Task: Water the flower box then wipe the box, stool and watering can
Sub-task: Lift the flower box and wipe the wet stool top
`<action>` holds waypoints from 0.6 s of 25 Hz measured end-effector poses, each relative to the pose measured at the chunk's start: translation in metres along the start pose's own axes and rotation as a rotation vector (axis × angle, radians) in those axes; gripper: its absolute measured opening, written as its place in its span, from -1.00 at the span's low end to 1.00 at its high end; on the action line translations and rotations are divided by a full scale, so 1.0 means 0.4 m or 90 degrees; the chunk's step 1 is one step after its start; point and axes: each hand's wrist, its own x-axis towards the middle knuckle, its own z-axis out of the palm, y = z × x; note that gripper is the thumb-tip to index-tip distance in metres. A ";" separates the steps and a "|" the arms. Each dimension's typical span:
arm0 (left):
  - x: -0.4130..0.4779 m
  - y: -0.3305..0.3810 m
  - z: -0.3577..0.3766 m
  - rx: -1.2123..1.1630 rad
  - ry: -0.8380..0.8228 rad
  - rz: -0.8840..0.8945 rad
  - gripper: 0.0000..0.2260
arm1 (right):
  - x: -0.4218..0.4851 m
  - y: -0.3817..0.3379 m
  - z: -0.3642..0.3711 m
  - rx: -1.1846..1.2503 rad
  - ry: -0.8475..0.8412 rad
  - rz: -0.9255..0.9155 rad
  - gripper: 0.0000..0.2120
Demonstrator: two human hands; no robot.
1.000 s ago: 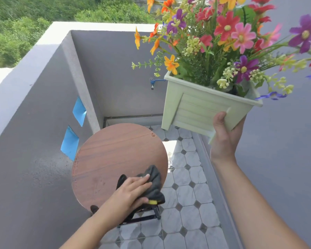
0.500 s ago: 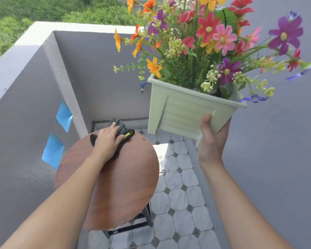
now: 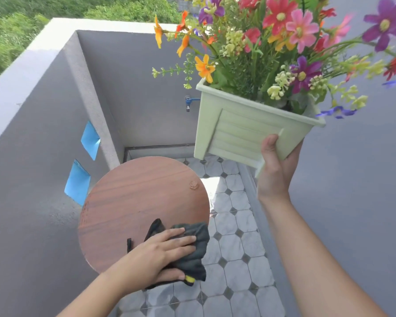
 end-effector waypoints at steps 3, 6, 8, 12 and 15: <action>-0.103 -0.002 0.004 0.009 -0.010 -0.007 -0.54 | -0.011 -0.008 0.005 -0.006 0.008 0.002 -0.38; -0.205 -0.018 -0.023 -0.049 -0.024 -0.050 -0.56 | -0.028 -0.021 0.014 0.001 0.000 -0.003 -0.33; -0.272 -0.039 -0.046 -0.110 -0.002 -0.119 -0.60 | -0.036 -0.027 0.015 0.000 -0.008 -0.002 -0.37; -0.307 -0.103 -0.092 -0.186 0.141 -0.360 -0.59 | -0.037 -0.029 0.008 0.002 0.005 -0.005 -0.43; -0.235 -0.195 -0.095 -0.133 0.174 -0.511 -0.59 | -0.035 -0.032 -0.004 0.002 0.013 -0.012 -0.35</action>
